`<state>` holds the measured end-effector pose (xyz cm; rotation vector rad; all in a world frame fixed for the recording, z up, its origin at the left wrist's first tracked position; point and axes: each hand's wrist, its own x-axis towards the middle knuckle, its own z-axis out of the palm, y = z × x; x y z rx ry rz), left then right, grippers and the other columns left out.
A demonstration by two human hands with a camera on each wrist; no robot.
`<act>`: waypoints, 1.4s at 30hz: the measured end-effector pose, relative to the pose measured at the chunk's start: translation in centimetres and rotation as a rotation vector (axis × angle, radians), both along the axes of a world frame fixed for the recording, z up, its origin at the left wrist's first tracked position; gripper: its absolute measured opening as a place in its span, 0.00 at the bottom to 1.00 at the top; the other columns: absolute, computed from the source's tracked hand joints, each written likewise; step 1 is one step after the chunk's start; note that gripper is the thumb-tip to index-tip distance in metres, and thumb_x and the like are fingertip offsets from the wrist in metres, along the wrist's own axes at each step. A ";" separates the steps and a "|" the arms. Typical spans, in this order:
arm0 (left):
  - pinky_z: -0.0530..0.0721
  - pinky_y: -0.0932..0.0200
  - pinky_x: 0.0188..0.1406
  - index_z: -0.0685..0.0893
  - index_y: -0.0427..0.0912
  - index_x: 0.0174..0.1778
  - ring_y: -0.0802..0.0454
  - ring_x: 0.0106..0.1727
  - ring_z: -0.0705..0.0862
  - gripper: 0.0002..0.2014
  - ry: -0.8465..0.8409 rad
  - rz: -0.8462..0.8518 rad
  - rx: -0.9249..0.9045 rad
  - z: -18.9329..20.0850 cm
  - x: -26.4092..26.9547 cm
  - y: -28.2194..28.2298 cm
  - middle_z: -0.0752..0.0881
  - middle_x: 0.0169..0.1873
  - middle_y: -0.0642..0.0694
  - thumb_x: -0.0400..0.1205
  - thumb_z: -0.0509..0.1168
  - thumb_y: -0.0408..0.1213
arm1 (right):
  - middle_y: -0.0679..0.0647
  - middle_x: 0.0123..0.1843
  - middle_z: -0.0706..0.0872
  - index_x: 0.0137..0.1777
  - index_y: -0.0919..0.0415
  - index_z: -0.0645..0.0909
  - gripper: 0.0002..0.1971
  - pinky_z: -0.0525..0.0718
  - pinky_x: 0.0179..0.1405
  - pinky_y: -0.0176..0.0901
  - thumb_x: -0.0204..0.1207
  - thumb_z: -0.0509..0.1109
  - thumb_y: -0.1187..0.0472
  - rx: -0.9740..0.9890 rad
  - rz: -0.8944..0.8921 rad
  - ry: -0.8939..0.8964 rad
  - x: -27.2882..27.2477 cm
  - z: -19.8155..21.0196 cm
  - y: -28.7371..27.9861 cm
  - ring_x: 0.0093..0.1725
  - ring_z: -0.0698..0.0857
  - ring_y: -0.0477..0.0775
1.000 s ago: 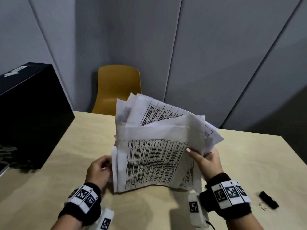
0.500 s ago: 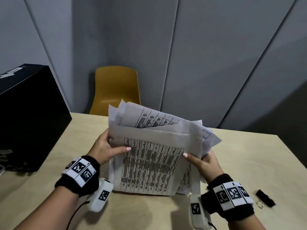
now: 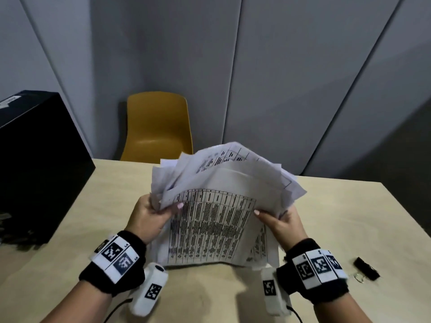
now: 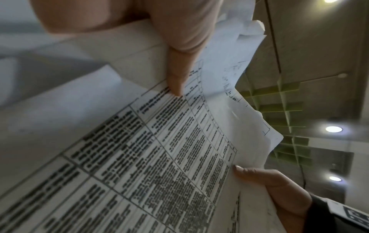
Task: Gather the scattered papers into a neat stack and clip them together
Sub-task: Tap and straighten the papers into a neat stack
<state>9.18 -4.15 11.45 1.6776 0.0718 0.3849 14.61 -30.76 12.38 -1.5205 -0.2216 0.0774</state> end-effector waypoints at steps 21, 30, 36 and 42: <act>0.87 0.67 0.42 0.92 0.53 0.33 0.62 0.39 0.89 0.12 -0.013 -0.070 -0.139 0.1 0.9 1.4 0.92 0.33 0.56 0.68 0.73 0.28 | 0.43 0.26 0.88 0.30 0.49 0.88 0.14 0.86 0.32 0.31 0.67 0.73 0.71 0.031 -0.308 -0.169 -1.6 -2.0 -4.9 0.28 0.84 0.39; 0.85 0.70 0.39 0.93 0.53 0.34 0.64 0.39 0.89 0.09 -0.014 -0.118 -0.167 -0.1 1.1 1.8 0.92 0.34 0.58 0.59 0.78 0.41 | 0.36 0.34 0.88 0.35 0.46 0.83 0.24 0.80 0.41 0.25 0.71 0.66 0.81 -0.204 -0.127 -0.464 -0.3 3.8 -1.4 0.35 0.84 0.35; 0.85 0.71 0.43 0.92 0.53 0.36 0.64 0.41 0.89 0.14 -0.055 -0.109 -0.150 -0.1 0.7 2.3 0.92 0.36 0.58 0.72 0.72 0.25 | 0.31 0.37 0.87 0.36 0.34 0.81 0.28 0.79 0.41 0.23 0.71 0.65 0.77 -0.331 -0.274 -0.434 0.9 1.9 -2.5 0.36 0.84 0.35; 0.85 0.71 0.38 0.92 0.50 0.32 0.64 0.37 0.89 0.28 -0.014 -0.149 -0.163 0.4 0.6 2.6 0.92 0.32 0.56 0.43 0.81 0.63 | 0.31 0.37 0.86 0.40 0.49 0.81 0.22 0.78 0.42 0.24 0.71 0.63 0.80 -0.217 -0.223 -0.647 1.1 7.4 -1.0 0.39 0.83 0.33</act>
